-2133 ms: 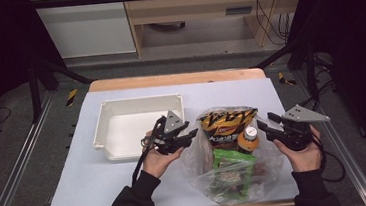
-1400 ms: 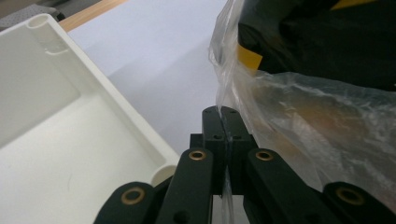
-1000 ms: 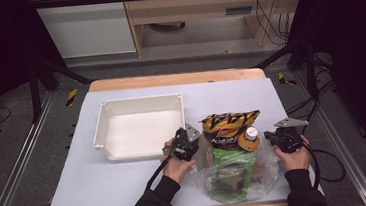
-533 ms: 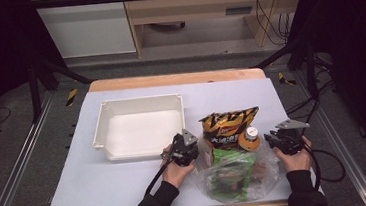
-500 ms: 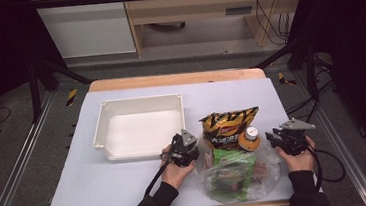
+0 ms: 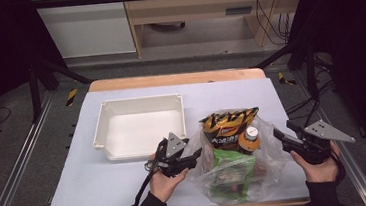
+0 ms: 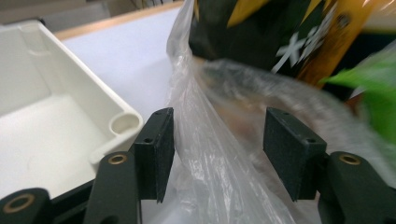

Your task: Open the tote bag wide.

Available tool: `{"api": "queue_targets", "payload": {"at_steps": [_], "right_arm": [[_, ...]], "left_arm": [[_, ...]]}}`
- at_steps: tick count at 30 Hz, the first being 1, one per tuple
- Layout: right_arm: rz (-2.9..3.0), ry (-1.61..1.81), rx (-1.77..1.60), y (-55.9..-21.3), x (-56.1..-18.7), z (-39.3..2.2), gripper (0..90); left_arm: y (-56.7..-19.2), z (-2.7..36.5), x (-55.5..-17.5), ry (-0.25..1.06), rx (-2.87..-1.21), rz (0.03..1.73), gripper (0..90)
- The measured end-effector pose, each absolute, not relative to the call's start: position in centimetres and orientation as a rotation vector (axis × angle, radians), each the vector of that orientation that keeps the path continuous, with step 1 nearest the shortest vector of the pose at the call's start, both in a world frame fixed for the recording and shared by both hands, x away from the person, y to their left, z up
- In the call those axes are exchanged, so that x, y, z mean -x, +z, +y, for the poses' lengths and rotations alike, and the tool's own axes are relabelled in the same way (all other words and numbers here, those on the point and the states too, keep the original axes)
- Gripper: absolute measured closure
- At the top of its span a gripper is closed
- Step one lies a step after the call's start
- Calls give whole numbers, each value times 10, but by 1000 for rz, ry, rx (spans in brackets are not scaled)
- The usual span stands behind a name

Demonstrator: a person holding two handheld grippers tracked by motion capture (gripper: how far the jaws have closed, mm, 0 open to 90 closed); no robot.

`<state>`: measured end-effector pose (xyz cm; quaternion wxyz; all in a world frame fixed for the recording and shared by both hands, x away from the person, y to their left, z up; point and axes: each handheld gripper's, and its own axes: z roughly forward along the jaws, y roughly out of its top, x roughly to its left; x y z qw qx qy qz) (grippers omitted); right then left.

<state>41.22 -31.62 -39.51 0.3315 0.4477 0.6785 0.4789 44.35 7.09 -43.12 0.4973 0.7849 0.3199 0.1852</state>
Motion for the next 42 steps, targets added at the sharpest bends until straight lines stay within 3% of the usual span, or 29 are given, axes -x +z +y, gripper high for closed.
{"api": "queue_targets", "payload": {"at_steps": [7, 12, 16, 18, 19, 20, 21, 22, 25, 29, 42], "right_arm": [[1747, 1315, -1059, -367, -389, -297, 353], [1797, 1338, -1029, -361, -379, -287, 387], [1831, 1363, -1021, -358, -371, -280, 422], [1856, 1342, -1034, -361, -370, -276, 480], [1853, 1269, -1061, -369, -375, -277, 564], [1853, 1269, -1061, -369, -375, -277, 564], [1852, 1201, -1128, -381, -383, -283, 670], [1852, 1201, -1128, -381, -383, -283, 670], [1884, 1161, -1244, -413, -403, -296, 847], [1896, 1166, -1309, -436, -414, -304, 897], [1987, 974, -1434, -477, -447, -305, 900]], "left_arm": [[-409, 83, -419, 455, -1841, 682, 418], [-405, 86, -405, 480, -1842, 641, 420], [-408, 85, -408, 490, -1848, 665, 504], [-413, 82, -416, 501, -1860, 684, 568], [-416, 81, -420, 508, -1872, 694, 638], [-420, 79, -424, 505, -1885, 709, 638], [-424, 78, -427, 504, -1896, 721, 699], [-428, 77, -429, 491, -1907, 737, 699], [-441, 71, -431, 500, -1941, 740, 828], [-459, 64, -436, 473, -1948, 751, 858], [-485, 36, -455, 522, -2116, 837, 882]]}}
